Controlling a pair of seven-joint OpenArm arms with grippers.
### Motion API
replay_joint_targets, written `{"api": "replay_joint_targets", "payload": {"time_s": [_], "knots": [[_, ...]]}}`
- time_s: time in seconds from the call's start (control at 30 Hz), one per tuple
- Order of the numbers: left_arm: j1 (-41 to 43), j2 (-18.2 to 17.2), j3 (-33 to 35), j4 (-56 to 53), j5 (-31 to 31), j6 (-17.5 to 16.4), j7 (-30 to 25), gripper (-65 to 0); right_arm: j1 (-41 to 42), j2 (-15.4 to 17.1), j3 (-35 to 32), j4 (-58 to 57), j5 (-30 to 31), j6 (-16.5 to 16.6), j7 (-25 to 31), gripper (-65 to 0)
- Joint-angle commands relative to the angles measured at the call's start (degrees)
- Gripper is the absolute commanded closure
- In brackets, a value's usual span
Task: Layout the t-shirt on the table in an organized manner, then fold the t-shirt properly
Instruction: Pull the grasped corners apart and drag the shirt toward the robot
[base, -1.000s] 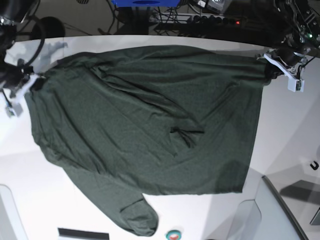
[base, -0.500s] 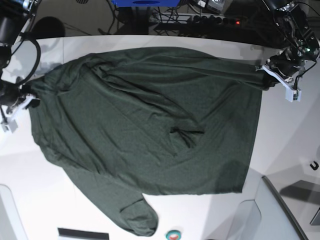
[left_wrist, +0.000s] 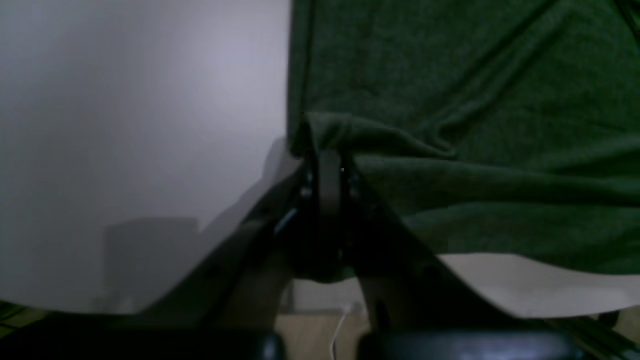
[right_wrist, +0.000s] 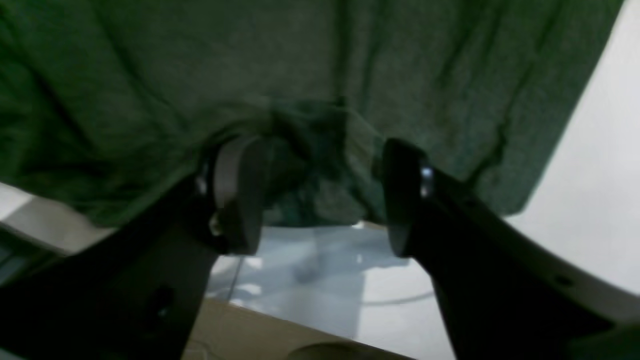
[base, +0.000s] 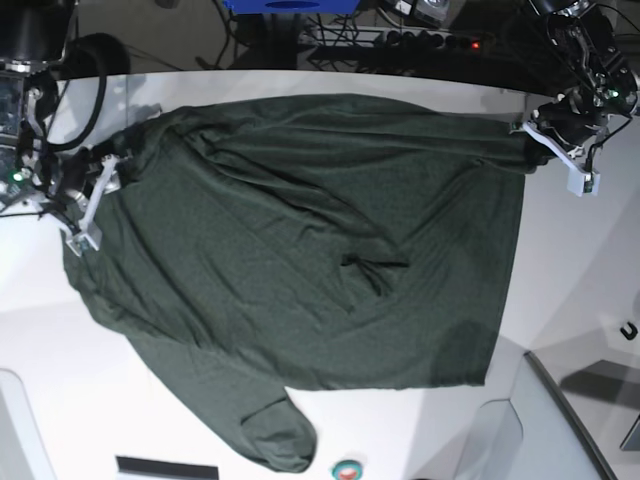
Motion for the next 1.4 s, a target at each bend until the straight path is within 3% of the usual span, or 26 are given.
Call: {"api": "replay_joint_targets", "payload": {"time_s": [0.0,0.4,0.57,0.93,1.13,1.37], "knots": [[-0.2,-1.1,-0.4,1.0,-0.6,-0.3,-0.9,0.0,1.1,-0.1,0.1,0.6,0.1,0.2,1.2,-33.2],[-0.2,-1.1,0.0,0.9,-0.6,-0.3,-0.9,0.0,1.3,-0.5,-0.1,-1.4,-1.4,0.2,2.4,-32.4],[-0.2,-1.0,-0.2,0.9,-0.6,-0.3,-0.9,0.0,1.6,-0.5,-0.1,-4.5,-1.4,0.2,4.1,-19.8],[-0.2,-1.0,0.0,0.9,-0.6,-0.3,-0.9,0.0,1.3,-0.5,0.5,-3.8,-1.4,0.2,4.1,-1.2],[0.8,-1.2,-0.4,1.3,-0.6,-0.3,-0.9,0.0,-0.9,-0.5,4.0,3.3,-1.4,0.2,3.6,-0.5],[0.9,-1.2,-0.5,2.6,-0.9,-0.3,-0.9,0.0,-0.1,-0.3,7.3,3.9,-1.4,0.2,1.5,-0.5]]}}
